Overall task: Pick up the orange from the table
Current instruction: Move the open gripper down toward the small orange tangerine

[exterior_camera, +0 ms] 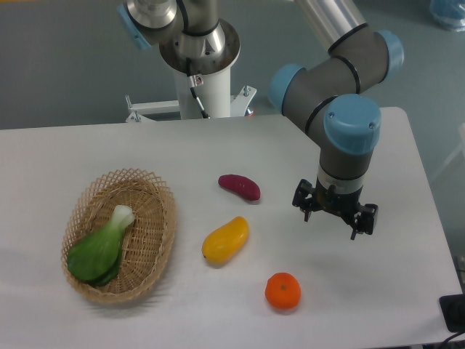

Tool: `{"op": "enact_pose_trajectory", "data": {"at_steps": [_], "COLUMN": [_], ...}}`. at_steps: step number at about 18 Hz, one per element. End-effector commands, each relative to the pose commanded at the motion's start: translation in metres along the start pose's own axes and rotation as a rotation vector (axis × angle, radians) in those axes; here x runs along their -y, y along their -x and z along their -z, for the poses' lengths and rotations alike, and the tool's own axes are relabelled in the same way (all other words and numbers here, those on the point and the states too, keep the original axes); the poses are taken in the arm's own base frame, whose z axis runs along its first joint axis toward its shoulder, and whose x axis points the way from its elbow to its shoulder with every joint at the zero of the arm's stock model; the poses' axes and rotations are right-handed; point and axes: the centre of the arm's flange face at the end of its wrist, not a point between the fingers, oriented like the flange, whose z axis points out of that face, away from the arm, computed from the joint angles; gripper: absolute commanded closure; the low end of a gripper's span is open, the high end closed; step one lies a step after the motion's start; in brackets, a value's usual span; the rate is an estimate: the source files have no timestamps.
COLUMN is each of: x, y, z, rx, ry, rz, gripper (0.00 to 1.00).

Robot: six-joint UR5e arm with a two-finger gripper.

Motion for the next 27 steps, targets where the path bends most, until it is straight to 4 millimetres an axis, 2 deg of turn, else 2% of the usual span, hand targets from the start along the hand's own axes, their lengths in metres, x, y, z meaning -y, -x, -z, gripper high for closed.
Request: {"op": "enact_pose_trajectory", "data": {"at_steps": [5, 9, 16, 21, 24, 27], "x": [0.005, 0.006, 0.033, 0.042, 0.055, 0.074], "y": [-0.003, -0.005, -0.022, -0.024, -0.026, -0.031], "z": [0.001, -0.004, -0.023, -0.035, -0.041, -0.055], "rx": [-0.001, -0.010, -0.038, -0.046, -0.043, -0.016], "ry": [-0.006, 0.001, -0.004, 0.001, -0.004, -0.031], "rz": [-0.001, 0.071, 0.200, 0.248, 0.262, 0.284], "gripper": [0.00, 0.00, 0.00, 0.00, 0.00, 0.00]}}
